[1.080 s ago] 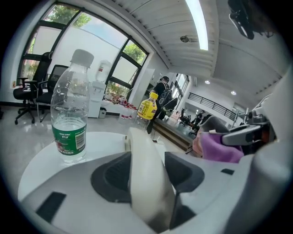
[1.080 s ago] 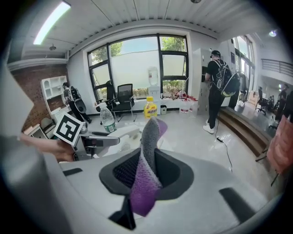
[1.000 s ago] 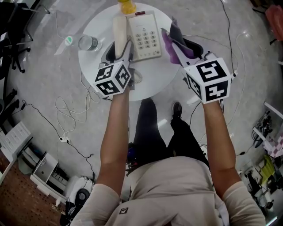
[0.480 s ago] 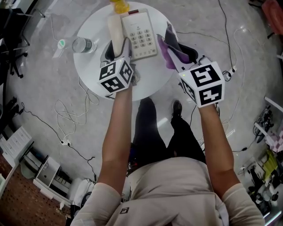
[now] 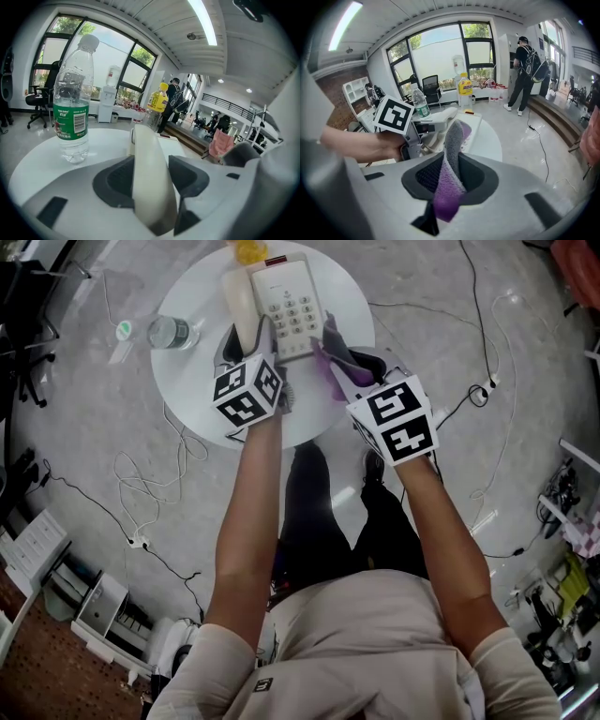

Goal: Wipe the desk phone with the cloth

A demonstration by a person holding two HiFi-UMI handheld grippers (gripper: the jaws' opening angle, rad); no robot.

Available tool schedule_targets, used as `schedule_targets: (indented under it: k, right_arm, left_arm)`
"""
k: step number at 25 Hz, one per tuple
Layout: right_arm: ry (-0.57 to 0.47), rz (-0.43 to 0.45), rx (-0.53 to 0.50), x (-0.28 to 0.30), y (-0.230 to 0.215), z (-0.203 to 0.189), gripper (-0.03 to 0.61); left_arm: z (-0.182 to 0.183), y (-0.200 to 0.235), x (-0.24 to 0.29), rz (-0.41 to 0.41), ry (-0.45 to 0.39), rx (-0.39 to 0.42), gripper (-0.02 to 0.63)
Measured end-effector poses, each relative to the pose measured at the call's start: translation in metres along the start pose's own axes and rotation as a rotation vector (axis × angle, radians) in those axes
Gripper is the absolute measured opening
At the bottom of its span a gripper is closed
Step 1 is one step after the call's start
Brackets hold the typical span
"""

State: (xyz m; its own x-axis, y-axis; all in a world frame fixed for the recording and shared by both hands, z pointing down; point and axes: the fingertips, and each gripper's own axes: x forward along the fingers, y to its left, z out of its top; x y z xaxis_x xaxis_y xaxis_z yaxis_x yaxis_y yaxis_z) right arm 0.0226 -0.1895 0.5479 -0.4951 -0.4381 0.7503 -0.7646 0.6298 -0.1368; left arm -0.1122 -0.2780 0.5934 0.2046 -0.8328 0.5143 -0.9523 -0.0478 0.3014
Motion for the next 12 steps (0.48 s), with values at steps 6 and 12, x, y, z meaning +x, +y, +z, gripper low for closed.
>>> schedule_targets:
  k: [6, 12]
  right_arm:
    - [0.074, 0.031, -0.034, 0.025, 0.019, -0.028, 0.078]
    - [0.154, 0.086, -0.079, 0.043, 0.042, -0.059, 0.091]
  left_arm:
    - [0.000, -0.003, 0.001, -0.039, 0.020, 0.043, 0.218]
    - [0.008, -0.001, -0.011, -0.058, 0.032, 0.090, 0.218]
